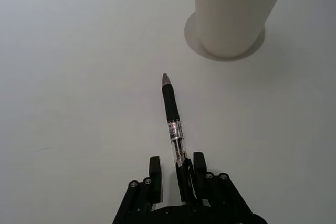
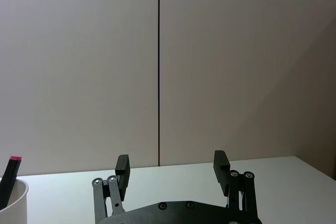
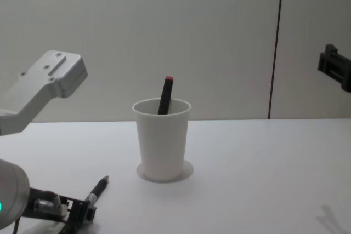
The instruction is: Place the pen into the pen holder.
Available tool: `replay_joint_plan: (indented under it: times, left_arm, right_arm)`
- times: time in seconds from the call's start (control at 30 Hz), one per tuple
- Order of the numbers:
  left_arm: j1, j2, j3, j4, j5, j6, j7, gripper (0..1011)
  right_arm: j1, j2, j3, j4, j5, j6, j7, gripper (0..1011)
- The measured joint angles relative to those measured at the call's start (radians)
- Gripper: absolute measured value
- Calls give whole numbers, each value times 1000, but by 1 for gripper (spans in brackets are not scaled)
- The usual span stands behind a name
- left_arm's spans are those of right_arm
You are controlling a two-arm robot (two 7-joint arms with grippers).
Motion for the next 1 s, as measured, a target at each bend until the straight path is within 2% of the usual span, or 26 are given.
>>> replay_joint_plan:
  times: [0.07, 0.3, 0.73, 1.0]
  left_arm:
    - [3, 0, 3, -4, 9, 0, -7, 358]
    - [9, 0, 6, -14, 30, 5, -19, 188]
    - [20, -7, 4, -26, 58, 9, -33, 177]
    - [35, -5, -5, -37, 67, -53, -35, 177]
  right_arm:
    - [0, 0, 0, 0, 0, 0, 0, 1002]
    - [0, 0, 0, 0, 0, 0, 0, 1001]
    - [0, 0, 0, 0, 0, 0, 0, 1002]
    - [0, 0, 0, 0, 0, 0, 0, 1002]
